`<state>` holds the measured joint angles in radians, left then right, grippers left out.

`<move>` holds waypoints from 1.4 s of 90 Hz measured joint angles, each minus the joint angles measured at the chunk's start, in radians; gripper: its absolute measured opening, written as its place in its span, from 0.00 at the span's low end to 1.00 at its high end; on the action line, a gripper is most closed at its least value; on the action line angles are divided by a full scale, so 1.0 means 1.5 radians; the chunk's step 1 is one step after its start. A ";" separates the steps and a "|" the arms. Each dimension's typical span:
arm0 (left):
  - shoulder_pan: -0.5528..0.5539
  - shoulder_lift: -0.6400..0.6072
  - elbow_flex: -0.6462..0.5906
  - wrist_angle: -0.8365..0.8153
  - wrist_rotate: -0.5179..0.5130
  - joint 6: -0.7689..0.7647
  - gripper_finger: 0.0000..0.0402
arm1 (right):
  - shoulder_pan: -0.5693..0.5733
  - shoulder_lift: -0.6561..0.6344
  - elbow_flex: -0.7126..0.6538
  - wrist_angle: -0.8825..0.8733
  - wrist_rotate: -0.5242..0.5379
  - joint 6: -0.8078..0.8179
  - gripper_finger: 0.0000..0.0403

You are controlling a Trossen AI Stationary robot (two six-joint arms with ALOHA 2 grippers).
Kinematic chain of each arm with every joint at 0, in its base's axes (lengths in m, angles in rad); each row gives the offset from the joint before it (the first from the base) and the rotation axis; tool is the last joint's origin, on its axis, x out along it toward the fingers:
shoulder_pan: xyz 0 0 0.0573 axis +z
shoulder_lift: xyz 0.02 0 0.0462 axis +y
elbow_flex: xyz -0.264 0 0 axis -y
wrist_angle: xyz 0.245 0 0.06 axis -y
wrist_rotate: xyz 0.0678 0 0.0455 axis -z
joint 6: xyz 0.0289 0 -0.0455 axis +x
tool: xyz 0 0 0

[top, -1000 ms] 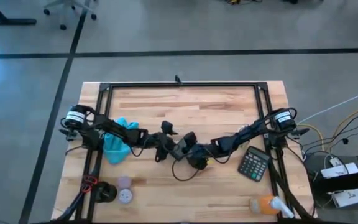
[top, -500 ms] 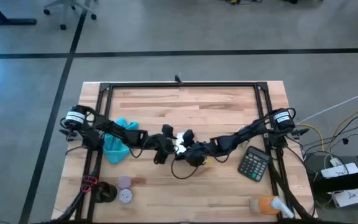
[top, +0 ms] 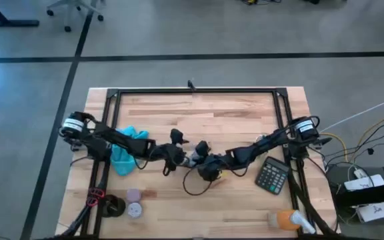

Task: Apply microfiber cloth
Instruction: Spray the front and back of the black cellphone using the orange spray bottle

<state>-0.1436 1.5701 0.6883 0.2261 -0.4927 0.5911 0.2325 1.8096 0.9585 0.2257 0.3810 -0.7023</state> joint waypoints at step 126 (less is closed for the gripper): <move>0.015 -0.076 -0.317 0.879 0.165 -0.357 0.67 | -0.137 -0.150 -0.012 0.109 -0.272 0.422 0.01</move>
<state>-0.1215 1.4559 0.2123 1.5441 -0.2451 0.0563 0.0269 1.5852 0.9409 0.3885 -0.0265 -0.0692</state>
